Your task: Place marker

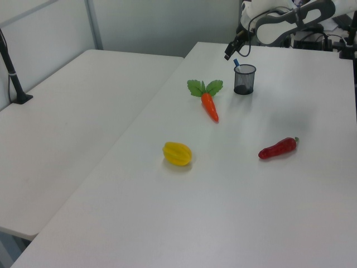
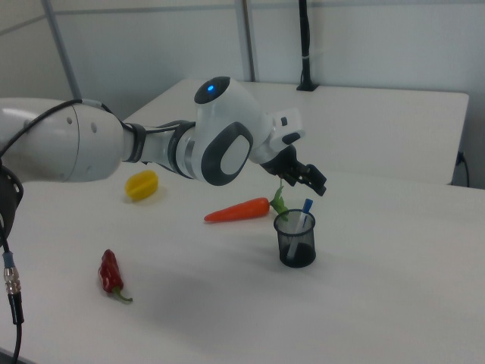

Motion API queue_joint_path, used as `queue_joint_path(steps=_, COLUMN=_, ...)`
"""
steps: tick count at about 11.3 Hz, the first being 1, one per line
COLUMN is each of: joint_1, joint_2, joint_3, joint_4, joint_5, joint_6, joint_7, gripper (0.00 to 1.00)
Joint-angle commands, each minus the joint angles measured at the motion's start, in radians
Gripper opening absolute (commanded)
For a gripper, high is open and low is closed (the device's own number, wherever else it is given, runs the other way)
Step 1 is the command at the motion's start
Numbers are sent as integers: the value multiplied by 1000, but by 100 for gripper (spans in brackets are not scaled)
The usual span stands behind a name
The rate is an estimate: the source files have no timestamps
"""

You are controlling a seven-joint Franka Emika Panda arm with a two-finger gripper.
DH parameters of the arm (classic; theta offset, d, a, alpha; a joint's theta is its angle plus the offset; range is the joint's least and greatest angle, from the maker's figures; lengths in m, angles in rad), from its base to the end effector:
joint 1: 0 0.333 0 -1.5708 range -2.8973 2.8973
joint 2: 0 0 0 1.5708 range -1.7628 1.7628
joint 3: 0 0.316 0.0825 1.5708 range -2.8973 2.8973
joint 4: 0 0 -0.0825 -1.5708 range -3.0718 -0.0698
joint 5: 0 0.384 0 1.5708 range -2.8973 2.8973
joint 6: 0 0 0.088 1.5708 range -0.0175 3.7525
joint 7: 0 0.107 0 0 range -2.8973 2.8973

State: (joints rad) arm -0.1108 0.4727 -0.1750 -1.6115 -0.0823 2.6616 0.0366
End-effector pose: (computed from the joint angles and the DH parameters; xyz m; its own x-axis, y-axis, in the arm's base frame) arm 0.7007 -0.1818 0.4224 0.8255 -0.1429 0.5461 -0.2524 -0.9587 0.1307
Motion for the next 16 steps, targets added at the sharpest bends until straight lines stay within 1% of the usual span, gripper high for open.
queue_joint_path(steps=1, joint_1=34, joint_2=-28, joint_3=2, joint_4=-21, joint_5=1, joint_6=12, joint_7=29, gripper=100)
queue_joint_path(steps=3, joint_1=60, joint_2=-57, joint_3=2, joint_4=-21, joint_5=-4, joint_6=-73, joint_7=32, gripper=100)
queue_joint_path(steps=7, joint_1=189, joint_2=-156, joint_3=3, joint_4=-19, joint_5=-8, joint_6=-421, joint_7=32, gripper=100)
queue_joint_path(steps=10, joint_1=262, joint_2=-245, joint_3=3, joint_4=-21, joint_5=-8, joint_6=-662, joint_7=20, gripper=100)
queue_joint_path(steps=12, joint_1=296, joint_2=-298, joint_3=3, joint_4=-22, joint_5=-8, joint_6=-782, joint_7=14, gripper=100)
queue_joint_path(steps=14, joint_1=303, joint_2=-347, joint_3=5, joint_4=-34, joint_5=-7, joint_6=-853, joint_7=-9, gripper=100)
queue_joint_path(steps=16, joint_1=301, joint_2=-448, joint_3=9, joint_4=-96, joint_5=6, joint_6=-911, joint_7=-79, gripper=100)
